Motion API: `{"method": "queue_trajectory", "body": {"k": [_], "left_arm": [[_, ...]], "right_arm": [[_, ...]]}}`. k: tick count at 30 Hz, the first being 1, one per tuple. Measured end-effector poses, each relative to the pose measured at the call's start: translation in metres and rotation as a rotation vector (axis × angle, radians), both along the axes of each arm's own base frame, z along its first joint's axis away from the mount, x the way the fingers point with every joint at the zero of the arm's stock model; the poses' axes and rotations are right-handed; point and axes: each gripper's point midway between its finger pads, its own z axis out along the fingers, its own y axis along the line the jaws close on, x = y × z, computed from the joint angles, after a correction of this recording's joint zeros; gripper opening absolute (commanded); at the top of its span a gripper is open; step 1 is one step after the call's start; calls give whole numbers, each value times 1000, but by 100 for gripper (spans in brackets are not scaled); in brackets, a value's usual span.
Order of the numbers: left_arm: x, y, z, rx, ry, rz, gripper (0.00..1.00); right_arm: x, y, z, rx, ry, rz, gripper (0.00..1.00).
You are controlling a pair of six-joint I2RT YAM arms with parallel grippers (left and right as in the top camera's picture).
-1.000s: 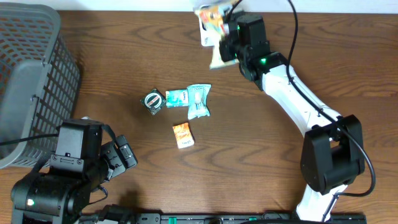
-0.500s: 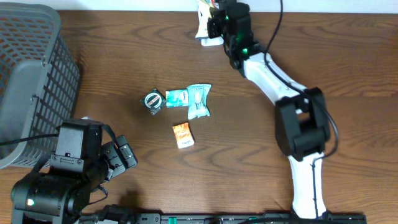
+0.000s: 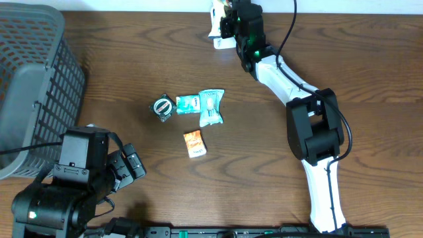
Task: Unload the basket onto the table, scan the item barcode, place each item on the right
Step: 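Swing the snack bag to the back-right corner of the table, then release the snack bag at the back-right and raise the right gripper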
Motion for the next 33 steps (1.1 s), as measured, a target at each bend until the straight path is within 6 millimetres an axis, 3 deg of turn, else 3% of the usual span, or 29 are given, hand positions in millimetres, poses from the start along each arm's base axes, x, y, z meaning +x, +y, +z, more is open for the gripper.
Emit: {"method": "queue_trajectory", "body": {"k": [6,8,11,14,17,19,23,26,27,29,30,33], "left_arm": [[0,0,0,0,0,0,98],[0,0,0,0,0,0,97],[0,0,0,0,1,0,98],[0,0,0,0,0,0,98],[0,0,0,0,1,-1,98],[0,0,0,0,0,0,98],[0,0,0,0,0,0,98],[0,0,0,0,0,0,97],[0,0,0,0,0,0,98],[0,0,0,0,0,0,98],[0,0,0,0,0,0,97],[0,0,0,0,0,0,97]], "right_arm": [[-1,-13,-15,-25,64,-17,1],[-1,-27,-21,-40,107,-37,1],[-3,-67,-22,-61,186,-87,1],[-7,-130,-2,-80,238,-172,1],[-18,-205,23,-138,275,-264,1],[-31,-250,27,-202,329,-306,1],[-66,-329,3,-320,497,-368,1],[-88,-369,-20,-349,603,-401,2],[-95,-382,-26,-350,632,-415,12],[-109,-403,-34,-347,680,-438,57],[-115,-414,-36,-345,696,-451,66],[-133,-443,-41,-334,745,-491,71]]}}
